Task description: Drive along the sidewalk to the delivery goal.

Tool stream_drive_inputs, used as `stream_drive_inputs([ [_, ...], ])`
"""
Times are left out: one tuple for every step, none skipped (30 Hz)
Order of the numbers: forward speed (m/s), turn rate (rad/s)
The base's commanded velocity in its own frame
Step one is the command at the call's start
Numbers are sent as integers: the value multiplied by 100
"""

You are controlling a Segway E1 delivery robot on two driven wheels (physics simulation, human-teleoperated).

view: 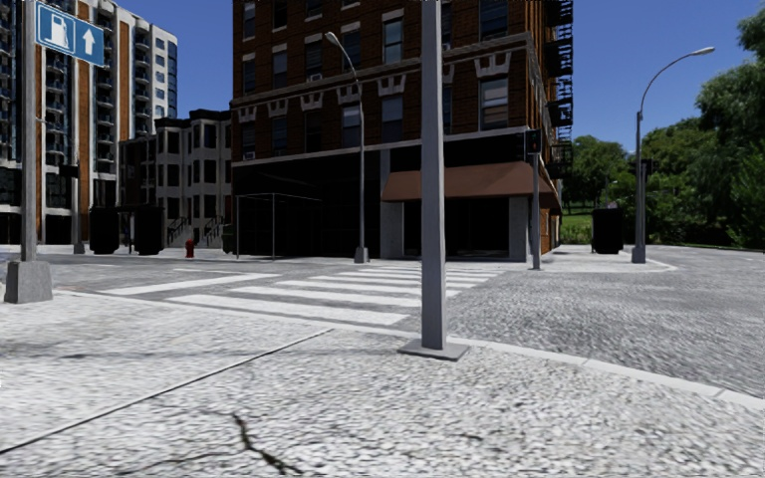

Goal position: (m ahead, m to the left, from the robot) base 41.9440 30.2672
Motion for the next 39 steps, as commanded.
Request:
stream_drive_inputs([
  [165, 53],
  [165, 53],
  [165, 53],
  [165, 53],
  [165, 53],
  [165, 53],
  [165, 53],
  [165, 53],
  [165, 53],
  [165, 53],
  [165, 52],
  [165, 52],
  [165, 52],
  [165, 50],
  [165, 50],
  [165, 44],
  [165, 40],
  [165, 38],
  [165, 32],
  [165, 22],
  [165, 10],
  [165, 7],
  [165, 7],
  [165, 5],
  [165, 0],
  [165, 0],
  [165, 0],
  [165, 0],
  [165, 0],
  [165, 0],
  [165, 0],
  [165, 0],
  [165, 0],
  [165, 0],
  [165, 0],
  [165, 0],
  [165, -7],
  [165, -20],
  [165, -23],
])
